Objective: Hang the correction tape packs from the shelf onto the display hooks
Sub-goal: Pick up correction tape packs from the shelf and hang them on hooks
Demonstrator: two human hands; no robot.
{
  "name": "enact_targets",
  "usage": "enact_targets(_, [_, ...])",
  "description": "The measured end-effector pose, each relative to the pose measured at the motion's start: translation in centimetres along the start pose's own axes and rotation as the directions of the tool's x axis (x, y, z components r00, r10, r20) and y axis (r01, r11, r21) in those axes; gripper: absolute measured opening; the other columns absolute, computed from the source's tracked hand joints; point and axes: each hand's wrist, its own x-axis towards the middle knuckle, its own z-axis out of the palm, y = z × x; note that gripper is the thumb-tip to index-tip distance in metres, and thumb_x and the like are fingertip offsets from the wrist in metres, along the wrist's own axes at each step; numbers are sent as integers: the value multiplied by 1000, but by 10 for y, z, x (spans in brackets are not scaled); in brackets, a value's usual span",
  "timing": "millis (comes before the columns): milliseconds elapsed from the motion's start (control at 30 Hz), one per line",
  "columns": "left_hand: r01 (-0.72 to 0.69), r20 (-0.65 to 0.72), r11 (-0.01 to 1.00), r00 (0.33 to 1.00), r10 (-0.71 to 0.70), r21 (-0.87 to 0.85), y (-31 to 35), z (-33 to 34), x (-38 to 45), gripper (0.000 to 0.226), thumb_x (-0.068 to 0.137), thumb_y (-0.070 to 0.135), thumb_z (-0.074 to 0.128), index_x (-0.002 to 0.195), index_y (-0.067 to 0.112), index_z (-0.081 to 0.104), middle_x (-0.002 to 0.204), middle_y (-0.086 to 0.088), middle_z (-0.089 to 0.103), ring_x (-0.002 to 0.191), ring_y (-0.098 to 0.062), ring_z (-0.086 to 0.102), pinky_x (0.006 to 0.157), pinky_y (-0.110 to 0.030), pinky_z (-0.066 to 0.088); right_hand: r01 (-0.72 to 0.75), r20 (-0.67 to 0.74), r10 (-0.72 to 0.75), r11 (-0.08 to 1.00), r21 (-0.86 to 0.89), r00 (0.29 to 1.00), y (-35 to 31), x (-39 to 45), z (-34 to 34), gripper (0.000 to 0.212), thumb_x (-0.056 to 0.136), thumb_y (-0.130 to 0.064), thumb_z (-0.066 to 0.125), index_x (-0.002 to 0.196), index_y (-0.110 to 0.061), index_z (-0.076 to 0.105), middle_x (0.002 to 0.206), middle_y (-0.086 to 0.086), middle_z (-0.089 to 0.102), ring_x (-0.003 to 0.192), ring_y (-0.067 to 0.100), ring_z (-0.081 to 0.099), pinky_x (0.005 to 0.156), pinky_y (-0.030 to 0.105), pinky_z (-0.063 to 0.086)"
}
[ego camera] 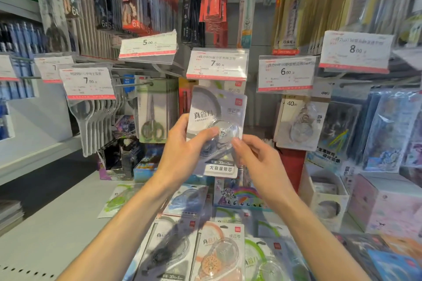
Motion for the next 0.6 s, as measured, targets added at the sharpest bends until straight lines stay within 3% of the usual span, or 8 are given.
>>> enact_targets(100, [8, 34, 998, 999, -10, 57, -4, 4, -2, 31, 83, 36, 75, 109, 23, 66, 103, 4, 78, 97, -16, 74, 88, -38, 57, -39, -29, 42, 994, 100, 999, -2, 2, 4, 23, 94, -39, 71, 106, -20, 72, 101, 1, 78, 92, 7, 74, 79, 12, 54])
enact_targets(233, [-44, 14, 992, 999, 42, 120, 5, -8, 5, 33, 87, 37, 72, 117, 27, 64, 110, 10, 75, 104, -7, 70, 91, -31, 54, -80, -35, 89, 977, 200, 995, -1, 5, -3, 25, 93, -33, 74, 112, -20, 67, 101, -5, 81, 95, 8, 77, 78, 21, 56])
enact_targets(300, [-62, -12, 994, 998, 64, 91, 17, -15, 11, 29, 92, 32, 72, 118, 26, 64, 111, 10, 74, 106, -9, 70, 84, -27, 56, -74, -58, 86, 979, 192, 995, 1, 6, -8, 28, 92, -37, 74, 113, -21, 66, 102, -5, 82, 97, 8, 76, 82, 25, 53])
enact_targets(433, [-82, 14, 996, 997, 82, -20, 50, -19, 18, 17, 91, 33, 66, 106, 24, 64, 90, 3, 78, 77, -11, 70, 63, -21, 55, -40, -106, 61, 981, 191, 993, 2, 9, -12, 31, 90, -38, 74, 113, -20, 66, 103, -2, 81, 98, 14, 77, 90, 35, 55])
enact_targets(500, [-89, 51, 991, 994, 95, -103, 64, -16, 20, 5, 101, 25, 61, 98, 21, 63, 80, 0, 78, 67, -12, 69, 58, -22, 53, -20, -98, 38, 983, 180, 994, 2, 10, -10, 32, 89, -39, 74, 114, -21, 65, 103, -2, 81, 98, 14, 77, 87, 32, 56])
enact_targets(600, [-88, 49, 983, 994, 97, -164, 82, -13, 22, 15, 105, 22, 55, 95, 15, 63, 74, 0, 76, 63, -13, 67, 58, -23, 52, 21, -87, -5, 985, 173, 996, -1, 12, -7, 33, 88, -39, 75, 114, -21, 65, 102, -3, 81, 95, 12, 77, 79, 20, 57])
